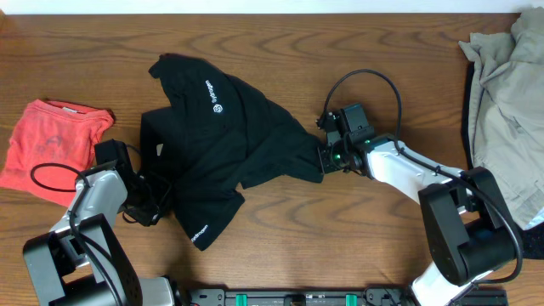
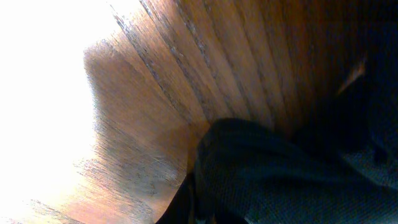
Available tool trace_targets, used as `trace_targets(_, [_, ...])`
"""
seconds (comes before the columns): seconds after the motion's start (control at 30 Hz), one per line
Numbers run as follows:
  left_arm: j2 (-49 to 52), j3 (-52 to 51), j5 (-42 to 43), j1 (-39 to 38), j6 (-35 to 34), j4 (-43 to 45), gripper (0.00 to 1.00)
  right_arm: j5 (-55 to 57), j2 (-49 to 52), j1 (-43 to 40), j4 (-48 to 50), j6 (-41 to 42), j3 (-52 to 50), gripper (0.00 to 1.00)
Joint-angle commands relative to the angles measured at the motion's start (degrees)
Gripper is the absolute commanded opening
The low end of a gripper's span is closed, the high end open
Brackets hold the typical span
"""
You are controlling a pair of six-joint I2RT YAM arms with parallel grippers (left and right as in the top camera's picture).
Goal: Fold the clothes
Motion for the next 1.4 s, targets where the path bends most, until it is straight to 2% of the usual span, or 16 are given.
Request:
trace_targets(0.0, [-0.37,-0.76,0.07,0.09,0.57,-0.17,0.06,14.03,-2.34,-4.07,-2.38,-0.94,4.07,0.01])
trace_targets(0.2, [-0.37,-0.76,0.07,0.09,0.57,-0.17,0.06,21.0,-9.29,-9.9,-3.74,-7.87,20.63,0.02])
trace_targets(0.27, [-0.37,-0.76,0.04,0.09,0.57,-0.2,0.06,21.03,-10.36,-10.84,-4.5,-8.04,24.59,0.08])
trace_targets(0.33, [-0.37,-0.76,0.07,0.09,0.57,-0.2,0.06,21.05,-10.88,-11.3,-8.07,-8.46,26.8,0.21])
trace_targets(0.43, [-0.37,-0.76,0.04,0.09,0.61,-0.2,0.06,22.23,-10.45,-11.82,-17.33,-9.77,26.56,0.3])
trace_targets(0.57, [-0.37,-0.76,0.04,0.09,1.42,-0.17,0.06,28.35,-7.67,-12.85,-29.83,-9.49,24.06,0.26])
trace_targets(0.63, [-0.37,-0.76,0.04,0.09,1.42,-0.17,0.06,29.44,-6.27,-13.51,-31.93,-7.37,22.25,0.27])
trace_targets(0.7, [-0.37,-0.76,0.04,0.09,1.42,-0.17,0.06,26.03,-4.98,-13.84,-31.82,-6.05,20.7,0.31])
trace_targets(0.83, [-0.37,-0.76,0.07,0.09,1.42,-0.22,0.06,10.97,-3.63,-13.22,-27.82,-6.05,20.24,0.4])
trace_targets(0.93, [-0.37,-0.76,0.07,0.09,1.42,-0.24,0.06,-2.47,-3.63,-11.78,-20.11,-5.95,20.26,0.47])
trace_targets(1.0, [-0.37,-0.76,0.07,0.09,1.42,-0.28,0.06,-6.99,-3.63,-10.05,-14.4,-3.52,20.26,0.49])
trace_targets(1.07, [-0.37,-0.76,0.09,0.09,1.42,-0.28,0.06,-7.13,-3.54,-7.72,-9.77,-1.51,20.26,0.53])
trace_targets(1.2, [-0.37,-0.76,0.07,0.09,1.42,-0.22,0.06,-2.78,-2.58,-1.44,-2.03,-1.53,20.26,0.68])
trace_targets(1.37, [-0.37,-0.76,0.07,0.09,1.42,-0.26,0.06,3.52,2.89,5.7,6.25,-1.57,20.26,0.77])
